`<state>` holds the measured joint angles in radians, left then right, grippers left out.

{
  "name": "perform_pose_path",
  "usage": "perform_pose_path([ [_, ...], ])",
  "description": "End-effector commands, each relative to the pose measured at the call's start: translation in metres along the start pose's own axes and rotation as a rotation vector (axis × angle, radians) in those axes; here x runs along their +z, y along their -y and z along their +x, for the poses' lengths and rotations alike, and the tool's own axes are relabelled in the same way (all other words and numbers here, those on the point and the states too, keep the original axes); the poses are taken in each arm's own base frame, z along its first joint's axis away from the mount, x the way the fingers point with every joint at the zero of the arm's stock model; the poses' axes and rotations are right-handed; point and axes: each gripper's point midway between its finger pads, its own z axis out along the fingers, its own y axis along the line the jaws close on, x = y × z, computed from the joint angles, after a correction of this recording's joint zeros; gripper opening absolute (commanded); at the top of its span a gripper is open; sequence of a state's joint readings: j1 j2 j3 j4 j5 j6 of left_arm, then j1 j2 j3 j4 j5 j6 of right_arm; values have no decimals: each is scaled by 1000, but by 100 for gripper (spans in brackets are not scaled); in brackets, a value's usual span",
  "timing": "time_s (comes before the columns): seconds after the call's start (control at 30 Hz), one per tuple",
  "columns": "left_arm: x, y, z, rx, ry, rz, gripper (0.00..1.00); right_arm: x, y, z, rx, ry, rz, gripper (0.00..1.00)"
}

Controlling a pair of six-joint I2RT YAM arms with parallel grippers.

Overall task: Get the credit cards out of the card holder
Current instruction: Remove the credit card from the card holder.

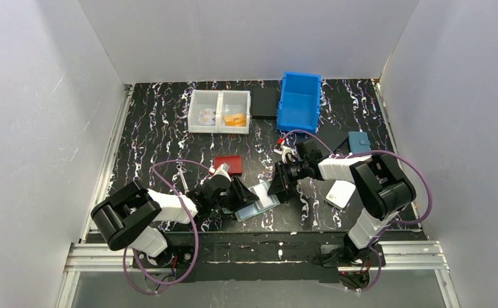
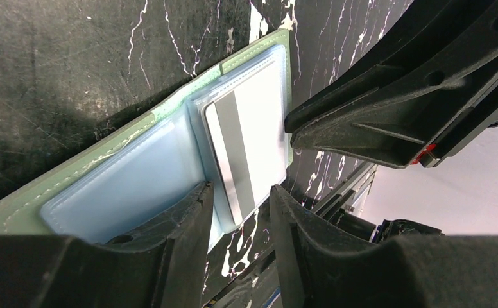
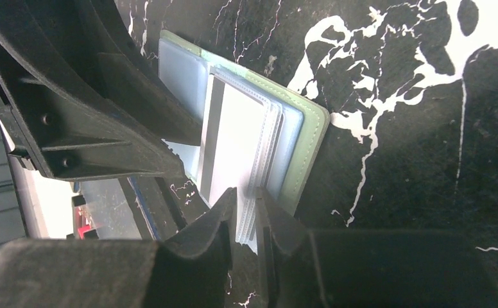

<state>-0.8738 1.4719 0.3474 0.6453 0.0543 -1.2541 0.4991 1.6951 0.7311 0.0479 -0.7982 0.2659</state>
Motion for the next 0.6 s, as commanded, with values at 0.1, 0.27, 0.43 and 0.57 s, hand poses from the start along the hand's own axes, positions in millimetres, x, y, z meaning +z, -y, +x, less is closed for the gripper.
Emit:
perform_pose_path([
  [0.1, 0, -21, 4, -2, -1, -65, 37, -6, -14, -18, -54, 38, -32, 26],
  [0.27, 3, -18, 6, 5, -15, -57, 37, -5, -20, -17, -43, 37, -71, 26],
  [0.43, 4, -17, 7, 6, -23, -55, 36, -4, -18, -16, -35, 36, -66, 25],
  [0.57, 5, -17, 8, 6, -27, -54, 36, -2, -11, -14, -17, 24, -43, 24],
])
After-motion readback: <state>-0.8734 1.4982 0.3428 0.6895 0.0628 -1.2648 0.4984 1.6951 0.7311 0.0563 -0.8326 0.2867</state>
